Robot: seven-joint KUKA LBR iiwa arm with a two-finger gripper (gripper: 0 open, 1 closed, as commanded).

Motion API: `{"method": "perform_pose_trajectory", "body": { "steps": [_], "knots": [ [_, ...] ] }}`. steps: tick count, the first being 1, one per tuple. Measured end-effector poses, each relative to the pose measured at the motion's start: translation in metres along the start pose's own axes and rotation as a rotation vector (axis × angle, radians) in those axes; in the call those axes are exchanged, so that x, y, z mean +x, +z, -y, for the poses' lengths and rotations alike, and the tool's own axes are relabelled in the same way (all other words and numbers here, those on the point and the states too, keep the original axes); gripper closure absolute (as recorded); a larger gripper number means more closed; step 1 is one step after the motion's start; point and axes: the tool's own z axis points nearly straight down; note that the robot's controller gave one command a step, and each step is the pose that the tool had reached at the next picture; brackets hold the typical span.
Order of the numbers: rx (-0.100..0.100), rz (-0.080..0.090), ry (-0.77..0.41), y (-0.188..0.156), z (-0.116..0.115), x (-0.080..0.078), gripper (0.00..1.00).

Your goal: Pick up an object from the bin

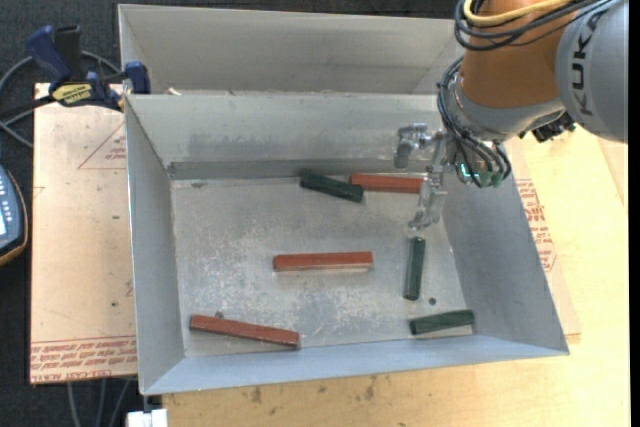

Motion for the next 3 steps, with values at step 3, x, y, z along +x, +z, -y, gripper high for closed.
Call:
{"method": "perform_pose_trajectory", "body": {
  "steps": [3],
  "knots": [
    [0.000,0.017,0.490,0.049,0.070,-0.028,0.00]
  ]
}}
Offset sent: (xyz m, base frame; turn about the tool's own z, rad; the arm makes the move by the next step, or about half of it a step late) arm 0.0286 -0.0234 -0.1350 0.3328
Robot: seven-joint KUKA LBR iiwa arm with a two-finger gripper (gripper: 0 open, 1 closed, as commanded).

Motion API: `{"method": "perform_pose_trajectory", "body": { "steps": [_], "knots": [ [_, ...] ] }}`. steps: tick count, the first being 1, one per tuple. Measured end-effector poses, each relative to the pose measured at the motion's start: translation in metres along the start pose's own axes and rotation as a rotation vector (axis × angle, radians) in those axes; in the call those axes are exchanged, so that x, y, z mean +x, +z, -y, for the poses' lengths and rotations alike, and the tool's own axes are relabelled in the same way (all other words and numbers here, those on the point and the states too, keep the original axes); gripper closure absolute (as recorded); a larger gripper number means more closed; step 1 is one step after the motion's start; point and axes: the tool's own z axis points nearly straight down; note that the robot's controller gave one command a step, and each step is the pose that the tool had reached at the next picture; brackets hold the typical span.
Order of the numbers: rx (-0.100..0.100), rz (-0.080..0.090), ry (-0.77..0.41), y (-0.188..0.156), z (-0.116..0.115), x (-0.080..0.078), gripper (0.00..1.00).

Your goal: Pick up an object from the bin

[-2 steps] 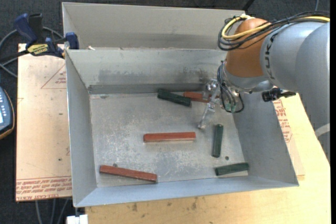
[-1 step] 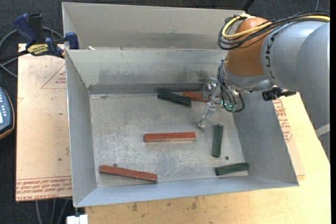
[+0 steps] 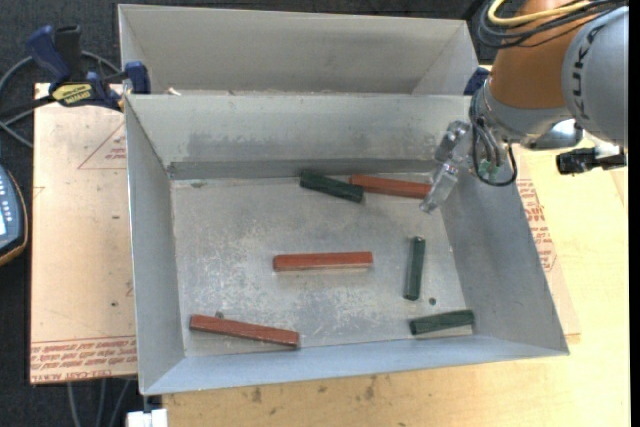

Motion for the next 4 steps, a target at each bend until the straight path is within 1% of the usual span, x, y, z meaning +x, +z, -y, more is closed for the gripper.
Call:
{"method": "perform_pose_trajectory", "body": {
  "steps": [1,2,3,4],
  "knots": [
    [0.002,-0.017,-0.038,0.088,-0.070,0.078,0.00],
    [-0.004,-0.005,-0.558,0.000,-0.088,0.120,0.00],
    [-0.003,-0.013,-0.725,0.087,-0.160,0.117,0.00],
    [0.000,-0.017,-0.713,0.076,-0.104,0.169,0.00]
  ]
}}
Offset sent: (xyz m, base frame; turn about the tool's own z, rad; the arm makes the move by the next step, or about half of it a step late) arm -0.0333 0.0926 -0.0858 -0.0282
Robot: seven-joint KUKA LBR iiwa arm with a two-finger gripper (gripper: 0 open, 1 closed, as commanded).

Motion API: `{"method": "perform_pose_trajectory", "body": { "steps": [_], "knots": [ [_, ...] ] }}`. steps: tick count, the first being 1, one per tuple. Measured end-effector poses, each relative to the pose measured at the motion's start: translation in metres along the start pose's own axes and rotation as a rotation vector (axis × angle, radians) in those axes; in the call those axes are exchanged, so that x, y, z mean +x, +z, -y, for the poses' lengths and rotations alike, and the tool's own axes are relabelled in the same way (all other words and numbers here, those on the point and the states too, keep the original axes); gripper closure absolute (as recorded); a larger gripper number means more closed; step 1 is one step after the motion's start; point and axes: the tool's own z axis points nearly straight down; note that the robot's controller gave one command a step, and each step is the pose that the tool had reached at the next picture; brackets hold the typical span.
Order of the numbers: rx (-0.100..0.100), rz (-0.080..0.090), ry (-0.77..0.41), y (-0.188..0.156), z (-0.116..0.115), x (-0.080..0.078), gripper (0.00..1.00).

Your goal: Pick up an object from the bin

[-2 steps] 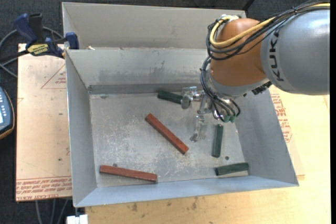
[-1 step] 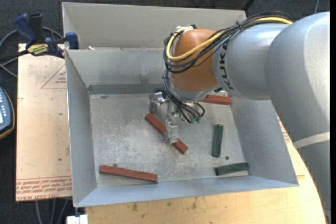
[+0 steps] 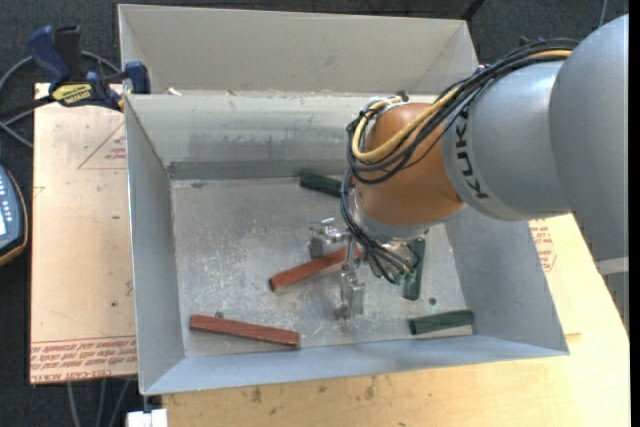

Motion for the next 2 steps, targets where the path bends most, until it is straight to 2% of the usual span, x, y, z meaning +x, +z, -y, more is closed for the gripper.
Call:
{"method": "perform_pose_trajectory", "body": {
  "steps": [1,2],
  "knots": [
    [0.000,0.006,-0.001,0.000,0.000,-0.003,1.00],
    [-0.001,0.011,-0.390,-0.044,-0.087,0.006,1.00]
  ]
}}
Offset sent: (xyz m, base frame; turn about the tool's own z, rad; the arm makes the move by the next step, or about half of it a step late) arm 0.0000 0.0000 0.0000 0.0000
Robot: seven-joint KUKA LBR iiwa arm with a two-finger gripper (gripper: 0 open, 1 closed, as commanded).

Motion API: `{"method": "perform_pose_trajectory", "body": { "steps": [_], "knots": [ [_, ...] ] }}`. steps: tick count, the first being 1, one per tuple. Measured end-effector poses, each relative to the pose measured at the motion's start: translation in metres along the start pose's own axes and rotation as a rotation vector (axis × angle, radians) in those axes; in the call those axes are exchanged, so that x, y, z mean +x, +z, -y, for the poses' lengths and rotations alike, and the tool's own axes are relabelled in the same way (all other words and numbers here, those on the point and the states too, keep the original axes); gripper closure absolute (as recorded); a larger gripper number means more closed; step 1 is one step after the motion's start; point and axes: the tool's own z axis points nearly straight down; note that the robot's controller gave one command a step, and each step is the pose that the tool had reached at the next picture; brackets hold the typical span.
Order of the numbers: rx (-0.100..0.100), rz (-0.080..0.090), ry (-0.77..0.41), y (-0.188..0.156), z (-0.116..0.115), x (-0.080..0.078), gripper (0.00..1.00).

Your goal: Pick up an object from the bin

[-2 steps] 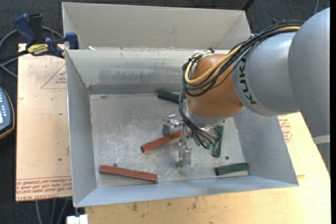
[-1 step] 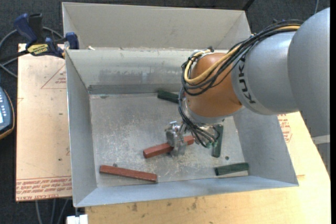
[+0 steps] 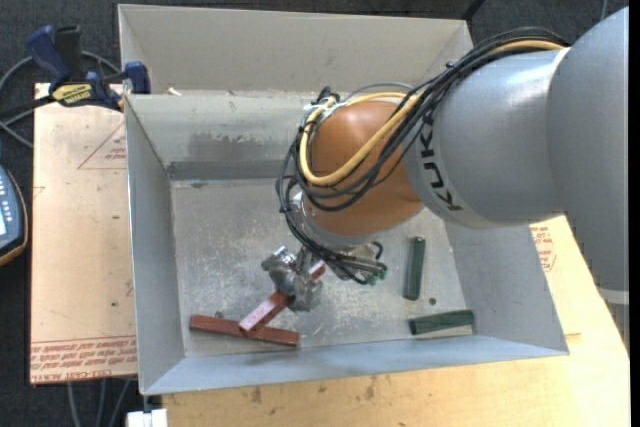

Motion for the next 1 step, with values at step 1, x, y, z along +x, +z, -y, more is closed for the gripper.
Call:
{"method": "perform_pose_trajectory", "body": {
  "steps": [1],
  "knots": [
    [0.006,0.008,0.103,-0.1948,0.0236,-0.0356,1.00]
  ]
}}
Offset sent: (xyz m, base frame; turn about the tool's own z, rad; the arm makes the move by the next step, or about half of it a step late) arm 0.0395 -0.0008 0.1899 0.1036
